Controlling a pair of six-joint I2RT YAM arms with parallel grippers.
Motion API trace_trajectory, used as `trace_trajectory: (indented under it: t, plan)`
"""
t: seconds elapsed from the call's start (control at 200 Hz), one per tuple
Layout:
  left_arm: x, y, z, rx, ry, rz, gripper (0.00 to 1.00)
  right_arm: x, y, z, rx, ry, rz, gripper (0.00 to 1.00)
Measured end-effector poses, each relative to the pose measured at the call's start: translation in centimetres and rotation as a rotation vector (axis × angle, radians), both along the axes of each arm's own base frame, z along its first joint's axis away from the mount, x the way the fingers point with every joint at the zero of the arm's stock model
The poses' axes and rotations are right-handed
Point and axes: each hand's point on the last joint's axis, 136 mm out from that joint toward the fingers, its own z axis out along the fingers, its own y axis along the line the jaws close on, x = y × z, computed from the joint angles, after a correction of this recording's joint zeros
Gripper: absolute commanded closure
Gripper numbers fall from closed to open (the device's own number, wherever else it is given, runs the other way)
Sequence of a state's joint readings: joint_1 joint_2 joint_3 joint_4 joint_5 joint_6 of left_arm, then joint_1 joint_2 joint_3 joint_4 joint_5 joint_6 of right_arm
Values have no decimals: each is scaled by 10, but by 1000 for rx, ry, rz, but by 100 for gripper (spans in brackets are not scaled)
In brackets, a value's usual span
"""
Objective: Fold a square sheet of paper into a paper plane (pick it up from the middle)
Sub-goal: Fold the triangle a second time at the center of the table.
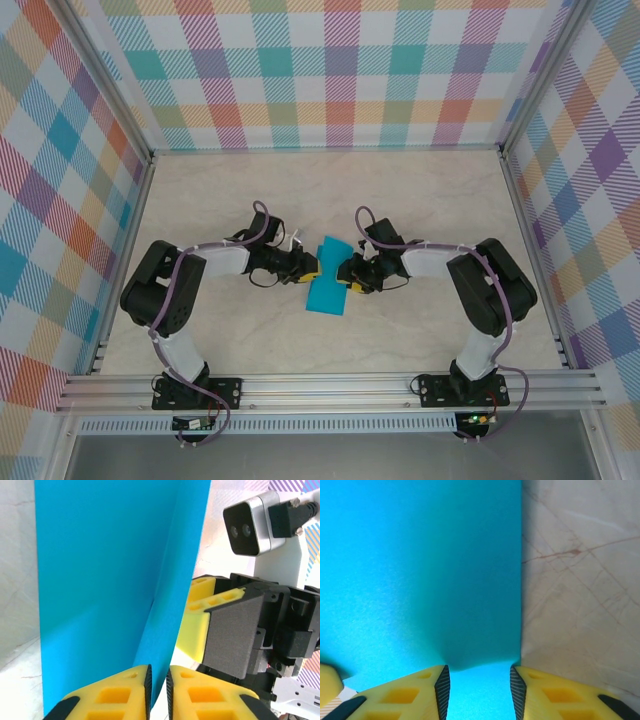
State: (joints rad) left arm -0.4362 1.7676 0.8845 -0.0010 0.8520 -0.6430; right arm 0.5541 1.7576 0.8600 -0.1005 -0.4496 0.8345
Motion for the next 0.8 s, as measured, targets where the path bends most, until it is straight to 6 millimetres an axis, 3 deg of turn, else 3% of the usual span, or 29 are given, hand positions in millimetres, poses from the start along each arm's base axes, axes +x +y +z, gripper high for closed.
trace_trajectory:
  t: [0.14, 0.275, 0.45, 0.625, 0.8]
  plan:
    - [0, 1, -1, 6, 13, 17, 79, -1, -4, 8, -21, -48, -4, 45]
    - [1, 0, 0, 1, 18, 24, 75, -3, -12, 30, -40, -124, -13, 38]
    - [5, -3, 4, -20, 5, 28, 75, -4, -16, 59, -41, -236, -16, 38]
    - [3, -7, 7, -38, 7, 14, 78, -19, -10, 59, -77, -292, 41, 42]
    - [2, -9, 5, -32, 24, 12, 85, -49, 11, 57, -173, -368, 173, 38]
